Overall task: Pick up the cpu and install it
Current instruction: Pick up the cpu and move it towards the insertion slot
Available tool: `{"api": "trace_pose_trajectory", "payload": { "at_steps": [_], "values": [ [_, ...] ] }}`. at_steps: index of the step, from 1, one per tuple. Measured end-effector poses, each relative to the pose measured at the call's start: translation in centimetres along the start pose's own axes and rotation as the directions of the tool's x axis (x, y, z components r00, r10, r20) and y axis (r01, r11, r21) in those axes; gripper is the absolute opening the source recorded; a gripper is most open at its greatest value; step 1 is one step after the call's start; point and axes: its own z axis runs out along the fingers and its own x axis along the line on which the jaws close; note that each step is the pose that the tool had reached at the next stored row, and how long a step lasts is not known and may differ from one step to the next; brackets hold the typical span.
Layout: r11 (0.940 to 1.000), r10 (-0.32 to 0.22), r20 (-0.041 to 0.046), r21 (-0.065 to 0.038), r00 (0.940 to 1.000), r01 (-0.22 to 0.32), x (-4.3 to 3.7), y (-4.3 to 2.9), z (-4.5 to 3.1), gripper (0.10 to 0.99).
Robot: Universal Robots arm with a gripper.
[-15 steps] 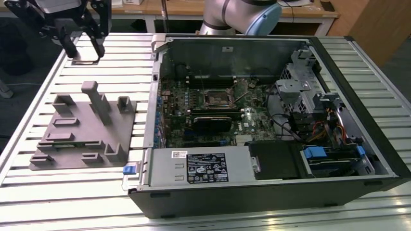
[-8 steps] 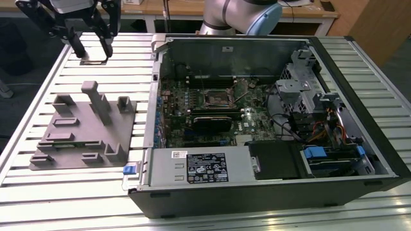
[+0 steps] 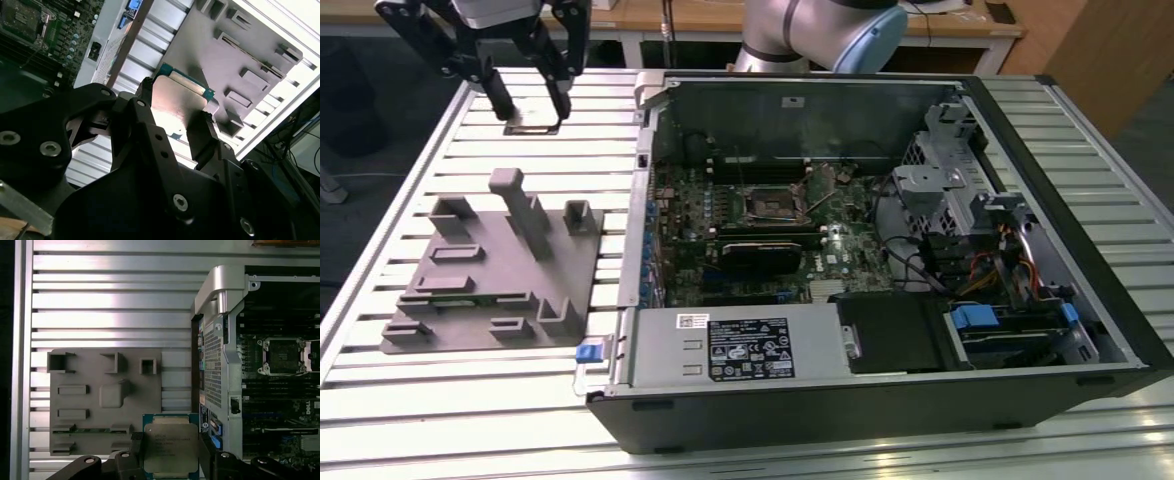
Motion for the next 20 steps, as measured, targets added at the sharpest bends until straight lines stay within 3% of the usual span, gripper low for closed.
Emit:
{"api": "trace_pose_trajectory", "payload": {
  "at_steps": [20],
  "values": [
    [1.0000, 0.000, 0.0000, 0.000, 1.0000, 0.000, -3.20, 0.06, 0.08, 0.529]
  ]
}}
